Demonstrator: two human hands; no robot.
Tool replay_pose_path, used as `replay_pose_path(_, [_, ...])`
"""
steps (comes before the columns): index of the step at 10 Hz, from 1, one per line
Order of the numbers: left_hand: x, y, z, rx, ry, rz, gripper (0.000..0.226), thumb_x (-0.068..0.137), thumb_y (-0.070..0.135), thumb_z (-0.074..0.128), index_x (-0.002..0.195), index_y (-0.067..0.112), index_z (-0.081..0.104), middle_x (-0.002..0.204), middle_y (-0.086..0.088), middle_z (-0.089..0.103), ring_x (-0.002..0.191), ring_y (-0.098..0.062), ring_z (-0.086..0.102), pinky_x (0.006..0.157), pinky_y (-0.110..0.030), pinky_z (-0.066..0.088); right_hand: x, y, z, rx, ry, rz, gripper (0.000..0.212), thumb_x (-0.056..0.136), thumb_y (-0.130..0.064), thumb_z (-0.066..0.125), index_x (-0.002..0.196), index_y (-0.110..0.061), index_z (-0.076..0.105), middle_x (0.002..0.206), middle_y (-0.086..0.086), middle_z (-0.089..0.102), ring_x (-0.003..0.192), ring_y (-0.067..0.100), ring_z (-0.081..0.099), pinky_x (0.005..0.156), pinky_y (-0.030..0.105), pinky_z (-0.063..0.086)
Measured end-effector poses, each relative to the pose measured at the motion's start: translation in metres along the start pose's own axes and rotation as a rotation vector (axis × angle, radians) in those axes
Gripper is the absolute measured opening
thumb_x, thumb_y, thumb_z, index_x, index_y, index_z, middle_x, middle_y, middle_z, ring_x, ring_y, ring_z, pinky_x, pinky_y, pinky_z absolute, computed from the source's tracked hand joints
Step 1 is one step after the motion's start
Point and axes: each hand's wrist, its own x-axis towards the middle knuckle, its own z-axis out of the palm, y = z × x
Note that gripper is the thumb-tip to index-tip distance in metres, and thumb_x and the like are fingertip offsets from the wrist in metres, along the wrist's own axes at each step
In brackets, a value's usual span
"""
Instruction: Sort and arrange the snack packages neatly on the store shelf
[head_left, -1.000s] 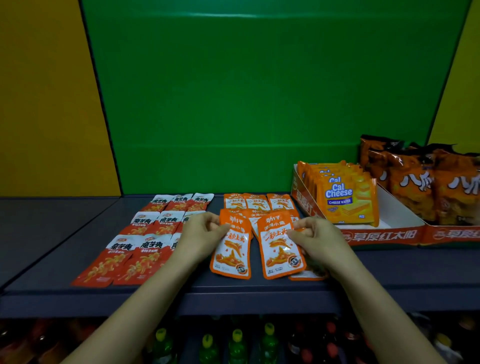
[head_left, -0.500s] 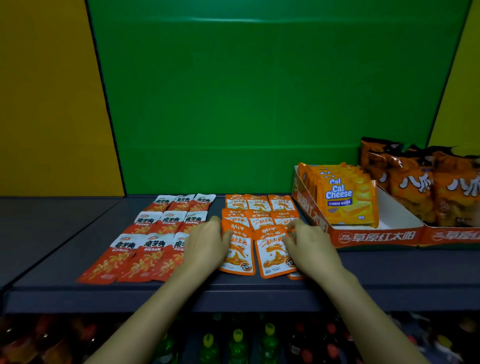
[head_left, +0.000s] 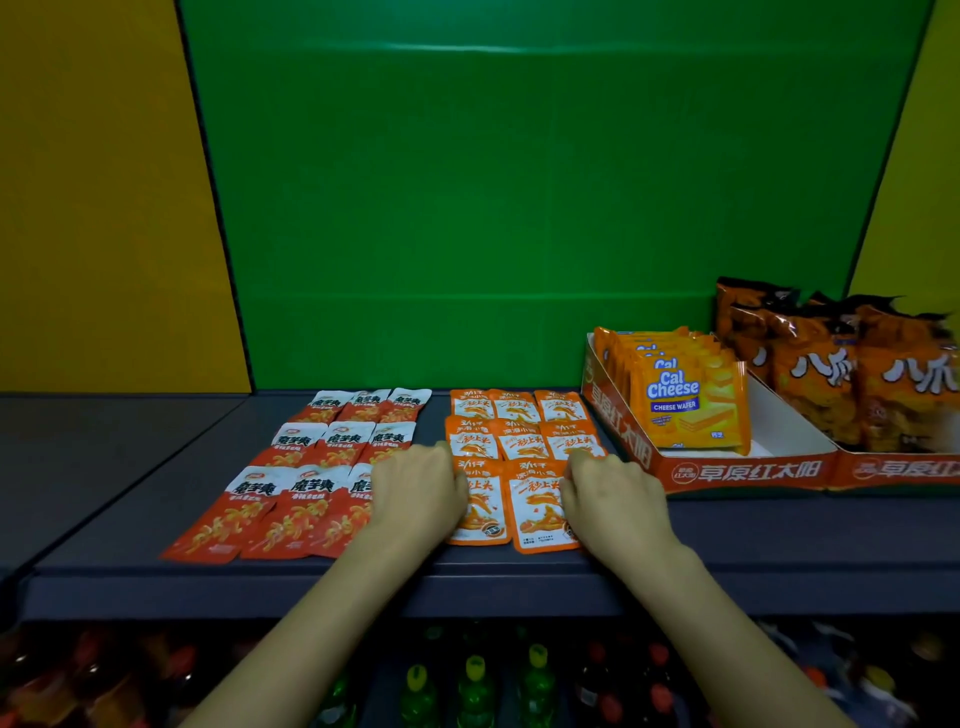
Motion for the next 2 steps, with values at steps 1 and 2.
replay_pose_path(1, [0.0,0.005,-0.005,0.039,-0.036,-0.008,0.03,0.095,0.033,0.039,0.105,0.012,0.056,0.108,-0.006,0.059,0.094,-0.024,0.06,0.065,-0.031,0.039,0.002,-0.001,-0.004,-0.015,-0.018,0.003,0.027,0.097,-0.029,0.039,0.111,-0.015,0.056,0.107,0.003,0.065,0.095,0.022,0.063,0.065,0.028,0.037])
replay_pose_path(2, [-0.004,-0.002,-0.025,-0.101,0.089,-0.042,0.03,0.093,0.037,0.043,0.104,0.013,0.058,0.11,-0.005,0.058,0.097,-0.023,0.058,0.072,-0.031,0.044,0.002,0.005,-0.018,0.05,0.034,0.006,0.026,0.096,-0.035,0.041,0.11,-0.021,0.059,0.106,0.001,0.066,0.096,0.022,0.062,0.071,0.03,0.045])
